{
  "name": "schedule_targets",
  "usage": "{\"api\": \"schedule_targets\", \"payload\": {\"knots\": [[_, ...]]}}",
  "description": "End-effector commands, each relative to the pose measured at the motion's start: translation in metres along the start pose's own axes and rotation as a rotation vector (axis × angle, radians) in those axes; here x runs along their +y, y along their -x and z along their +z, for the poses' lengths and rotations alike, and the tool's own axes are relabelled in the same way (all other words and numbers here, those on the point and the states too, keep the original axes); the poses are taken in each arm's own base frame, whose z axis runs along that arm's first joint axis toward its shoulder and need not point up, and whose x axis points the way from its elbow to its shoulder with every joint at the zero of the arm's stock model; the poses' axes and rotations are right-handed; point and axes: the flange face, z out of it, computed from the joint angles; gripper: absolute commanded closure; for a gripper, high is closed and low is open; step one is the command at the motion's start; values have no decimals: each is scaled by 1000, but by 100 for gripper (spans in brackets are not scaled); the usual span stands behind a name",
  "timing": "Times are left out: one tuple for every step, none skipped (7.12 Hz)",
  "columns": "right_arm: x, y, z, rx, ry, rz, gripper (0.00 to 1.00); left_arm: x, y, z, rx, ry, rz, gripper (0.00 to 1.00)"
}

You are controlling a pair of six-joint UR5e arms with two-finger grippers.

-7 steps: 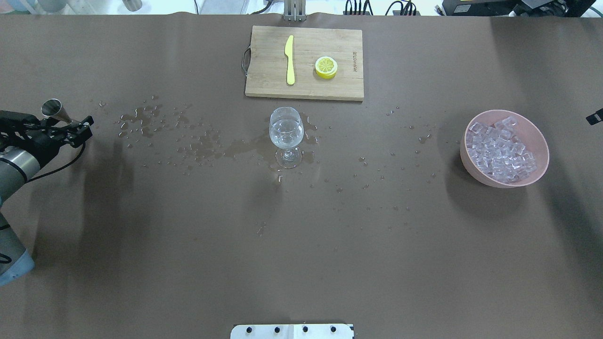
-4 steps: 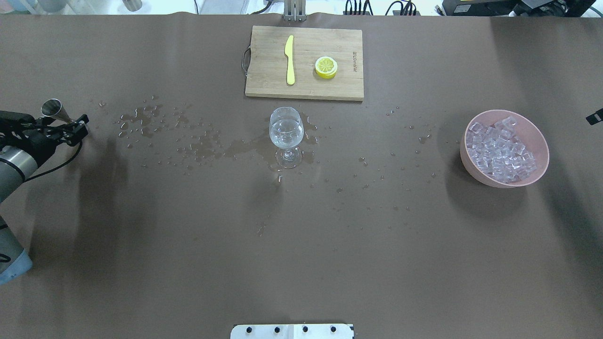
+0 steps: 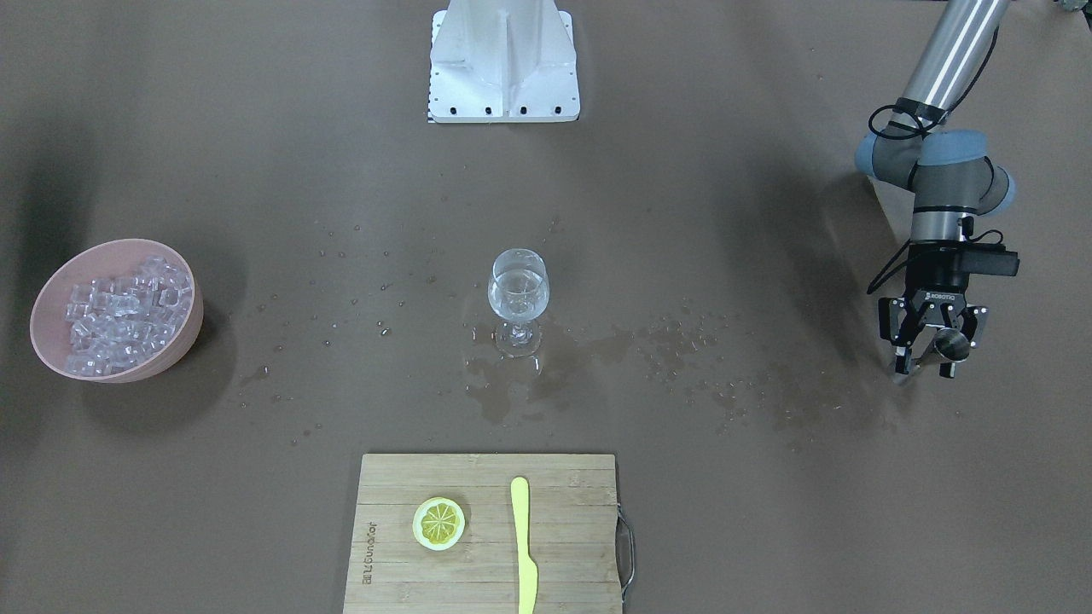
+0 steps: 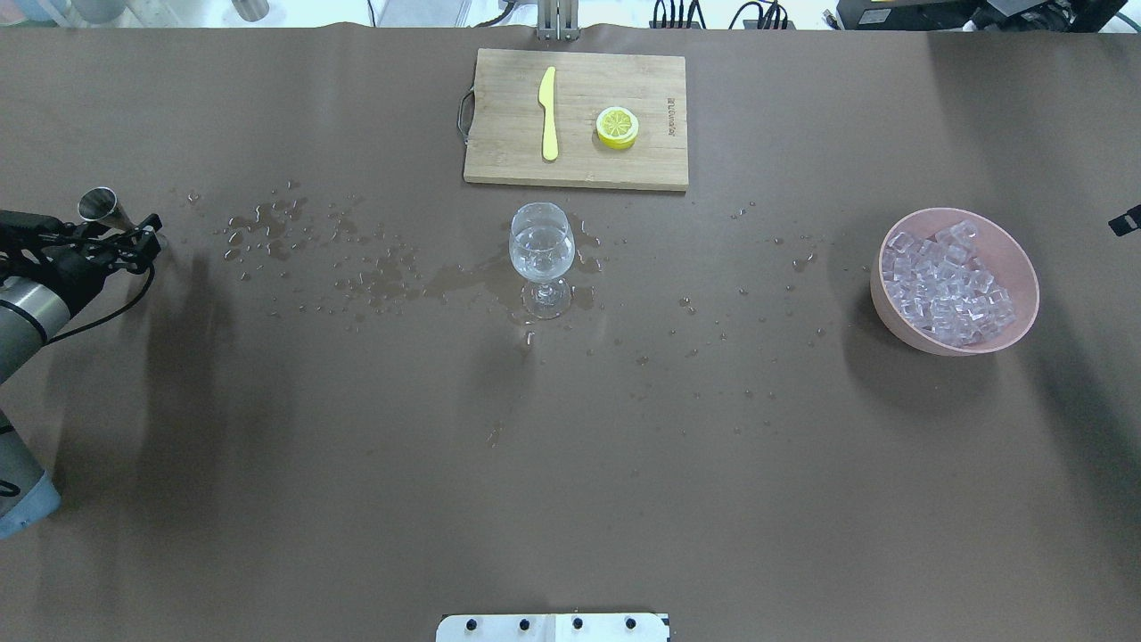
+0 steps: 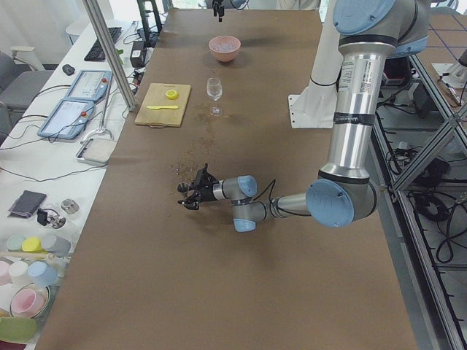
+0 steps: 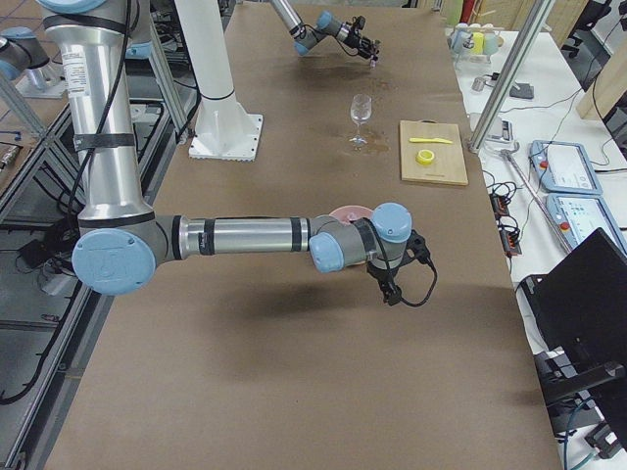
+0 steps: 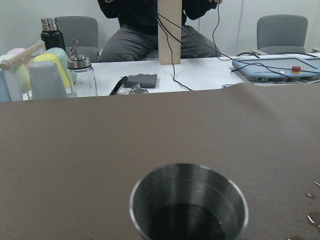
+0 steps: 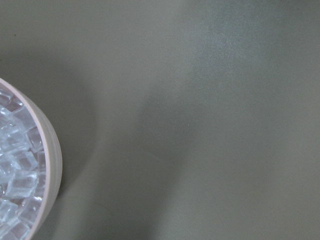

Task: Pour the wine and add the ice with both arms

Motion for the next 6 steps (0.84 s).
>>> {"api": "schedule_targets", "payload": {"knots": [[0,1,-1,0,-2,-2,0,-3,-2,-1,8,-5,-5,100],[0,1,-1,0,-2,-2,0,-6,-5,-3,24,-18,-13,100],[-1,1,-1,1,-3,-3,0,-7,-6,-3,29,-21,-14,100],[-2,3,-3,1,-6,-6,0,-14,-15,-5,46,-33,-21,100],[-2,3,-3,1,-6,-6,0,-34,-38,-6,83,-63,0,100],[-3,2,-3,1,-6,-6,0,-57,-68,0,121,-106,37,100]]}}
